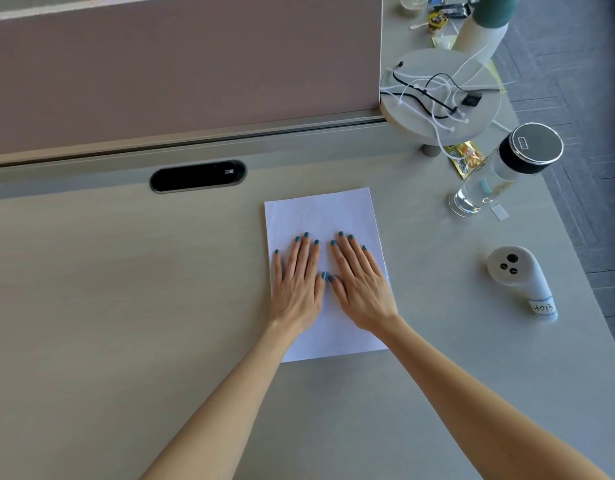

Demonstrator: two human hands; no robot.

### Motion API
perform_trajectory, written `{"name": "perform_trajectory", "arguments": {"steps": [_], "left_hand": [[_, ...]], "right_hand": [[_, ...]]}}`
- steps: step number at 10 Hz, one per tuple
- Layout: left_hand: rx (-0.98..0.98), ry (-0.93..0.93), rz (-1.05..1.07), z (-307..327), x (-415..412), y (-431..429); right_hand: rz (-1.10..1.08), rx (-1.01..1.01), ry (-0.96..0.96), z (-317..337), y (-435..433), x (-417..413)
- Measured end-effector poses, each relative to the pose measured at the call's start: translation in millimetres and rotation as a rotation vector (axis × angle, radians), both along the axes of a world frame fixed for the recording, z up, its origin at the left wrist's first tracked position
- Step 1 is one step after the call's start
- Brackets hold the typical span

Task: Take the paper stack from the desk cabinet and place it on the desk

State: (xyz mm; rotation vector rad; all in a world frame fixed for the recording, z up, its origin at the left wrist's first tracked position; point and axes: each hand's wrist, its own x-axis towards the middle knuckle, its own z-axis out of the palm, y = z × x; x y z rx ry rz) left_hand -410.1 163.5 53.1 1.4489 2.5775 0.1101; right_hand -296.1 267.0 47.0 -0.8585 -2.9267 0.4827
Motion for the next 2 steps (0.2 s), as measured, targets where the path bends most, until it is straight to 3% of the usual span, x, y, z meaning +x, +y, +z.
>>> {"name": "perform_trajectory", "arguments": {"steps": [2], "left_hand": [[0.144,-0.277,0.016,21.7,-15.9,0.1]], "right_hand": [[-0.06,-0.126,0.105,41.2,0.5,-2.0]]}}
